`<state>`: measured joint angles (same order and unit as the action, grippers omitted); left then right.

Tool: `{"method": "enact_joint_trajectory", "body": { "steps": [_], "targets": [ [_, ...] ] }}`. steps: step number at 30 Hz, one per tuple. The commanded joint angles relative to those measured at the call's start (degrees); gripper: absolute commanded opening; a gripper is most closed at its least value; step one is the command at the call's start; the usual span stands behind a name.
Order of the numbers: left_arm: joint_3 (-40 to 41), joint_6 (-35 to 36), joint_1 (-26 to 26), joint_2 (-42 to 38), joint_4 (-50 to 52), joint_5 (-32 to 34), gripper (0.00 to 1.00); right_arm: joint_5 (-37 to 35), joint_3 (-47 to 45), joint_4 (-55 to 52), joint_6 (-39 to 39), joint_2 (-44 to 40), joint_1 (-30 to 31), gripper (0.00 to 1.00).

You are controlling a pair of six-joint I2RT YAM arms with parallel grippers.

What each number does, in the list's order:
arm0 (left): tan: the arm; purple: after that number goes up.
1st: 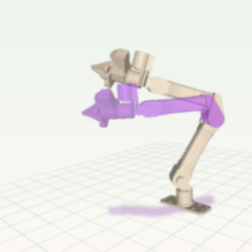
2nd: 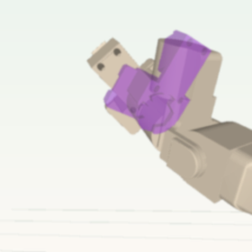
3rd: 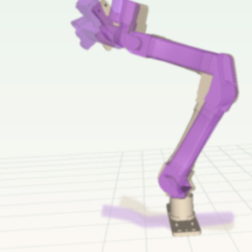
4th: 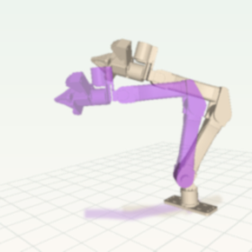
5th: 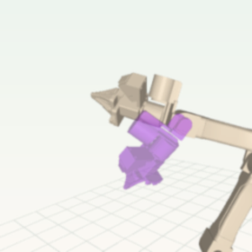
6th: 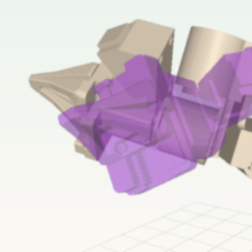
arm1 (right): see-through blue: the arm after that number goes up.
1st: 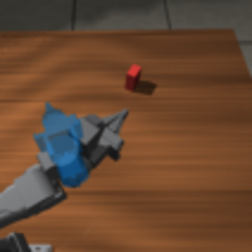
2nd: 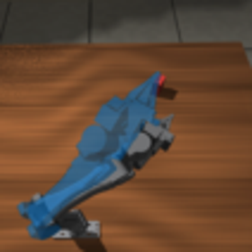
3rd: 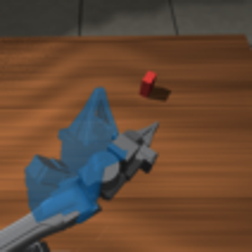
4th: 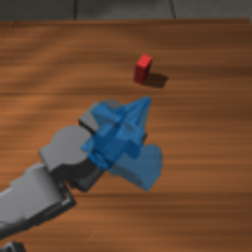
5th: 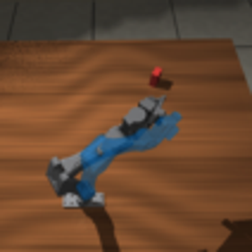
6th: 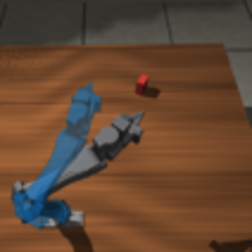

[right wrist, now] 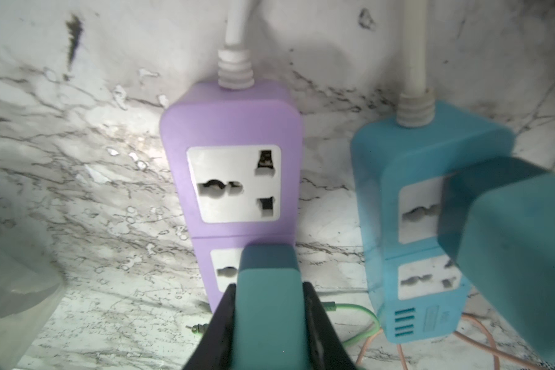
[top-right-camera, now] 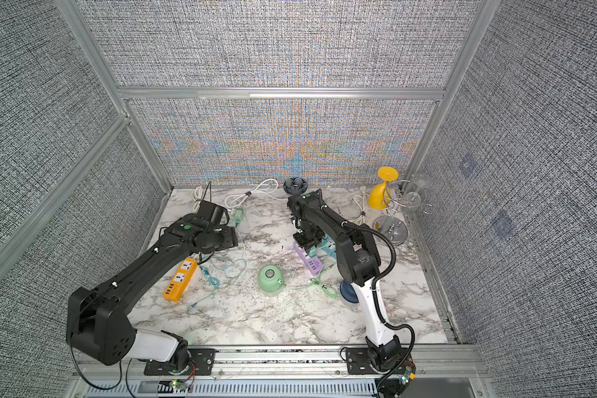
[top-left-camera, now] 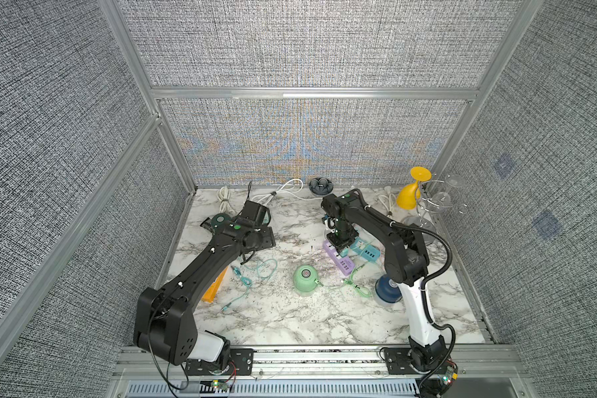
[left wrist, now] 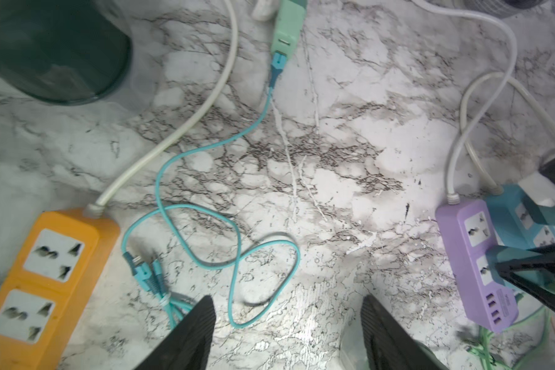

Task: Charge the cordless meat grinders
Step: Move the socket to the center of the board.

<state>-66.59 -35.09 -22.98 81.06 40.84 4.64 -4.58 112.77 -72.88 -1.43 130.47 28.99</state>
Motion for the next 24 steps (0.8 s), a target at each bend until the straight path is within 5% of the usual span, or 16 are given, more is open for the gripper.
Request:
{"method": "enact_joint_trajectory", "body": {
  "steps": [1, 7, 11, 16, 24],
  "targets": [
    [0.7, -1.7, 1.9, -1.7, 1.0, 1.8, 0.76, -10.9, -1.6, 2.1, 0.1, 1.6, -1.7, 0.00],
    [1.6, -2.8, 5.0, -2.5, 0.7, -0.3, 0.76, -12.6, -2.2, 3.1, 0.7, 0.7, -3.1, 0.00],
    [2.2, -3.8, 7.6, -3.1, -0.5, -1.5, 0.77, -3.9, -2.5, 4.9, 1.1, -2.2, -2.0, 0.00],
    [1.5, -5.0, 11.3, -2.8, -0.5, -2.2, 0.83, 2.9, -2.5, 7.0, 2.0, -6.3, 0.2, 0.33],
    [2.8, -7.4, 15.5, -2.3, 0.3, 2.8, 0.83, 7.8, -3.8, 9.9, 2.8, -12.9, 1.5, 0.55]
  ]
}}
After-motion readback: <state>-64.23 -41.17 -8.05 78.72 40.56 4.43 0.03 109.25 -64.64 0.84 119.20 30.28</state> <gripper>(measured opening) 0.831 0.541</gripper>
